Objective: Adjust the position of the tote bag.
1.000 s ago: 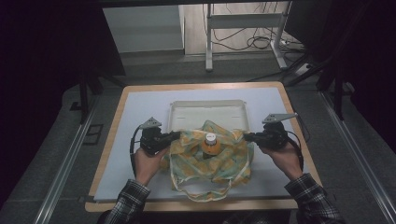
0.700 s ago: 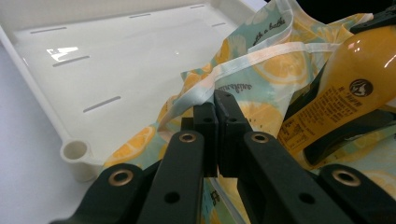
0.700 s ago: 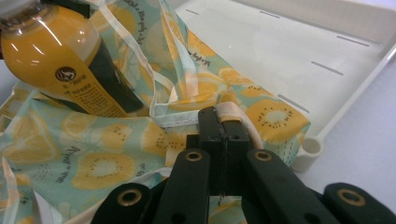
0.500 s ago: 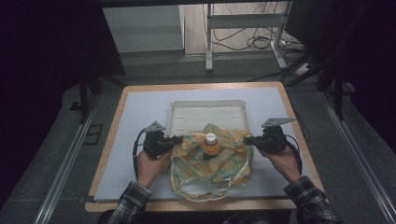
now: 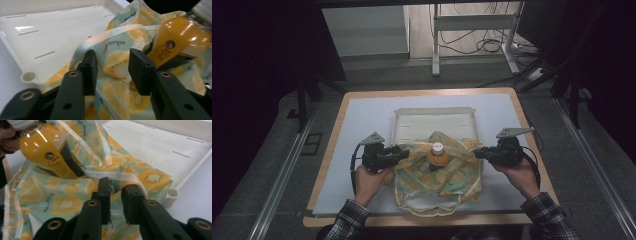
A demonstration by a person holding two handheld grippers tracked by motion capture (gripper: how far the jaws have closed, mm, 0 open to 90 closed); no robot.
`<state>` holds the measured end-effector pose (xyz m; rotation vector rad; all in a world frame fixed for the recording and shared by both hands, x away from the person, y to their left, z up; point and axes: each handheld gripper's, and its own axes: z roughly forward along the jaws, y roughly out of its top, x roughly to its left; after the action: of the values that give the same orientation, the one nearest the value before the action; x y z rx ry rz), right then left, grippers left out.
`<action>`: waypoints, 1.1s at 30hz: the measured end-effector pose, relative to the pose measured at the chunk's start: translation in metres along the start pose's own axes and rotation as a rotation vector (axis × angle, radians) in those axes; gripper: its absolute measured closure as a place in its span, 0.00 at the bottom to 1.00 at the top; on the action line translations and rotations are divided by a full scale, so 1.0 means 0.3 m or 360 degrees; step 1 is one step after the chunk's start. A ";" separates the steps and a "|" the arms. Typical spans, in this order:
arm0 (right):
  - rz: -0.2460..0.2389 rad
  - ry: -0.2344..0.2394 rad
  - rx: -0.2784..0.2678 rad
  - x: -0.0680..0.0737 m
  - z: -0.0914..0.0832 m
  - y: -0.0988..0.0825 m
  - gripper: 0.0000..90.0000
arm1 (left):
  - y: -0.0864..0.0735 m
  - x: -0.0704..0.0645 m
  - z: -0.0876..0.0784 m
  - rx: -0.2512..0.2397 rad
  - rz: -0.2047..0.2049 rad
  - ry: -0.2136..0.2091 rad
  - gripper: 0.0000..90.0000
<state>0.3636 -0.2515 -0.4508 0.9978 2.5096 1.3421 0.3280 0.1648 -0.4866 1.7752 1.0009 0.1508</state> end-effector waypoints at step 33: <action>-0.0211 0.0088 0.0084 0.176 -0.059 0.051 0.92 | 0.032 -0.191 -0.070 0.0073 0.0271 -0.0131 0.74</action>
<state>0.3232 -0.2258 -0.4184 0.7981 2.6126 1.2892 0.2854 0.1398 -0.4497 1.8929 0.7998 0.1614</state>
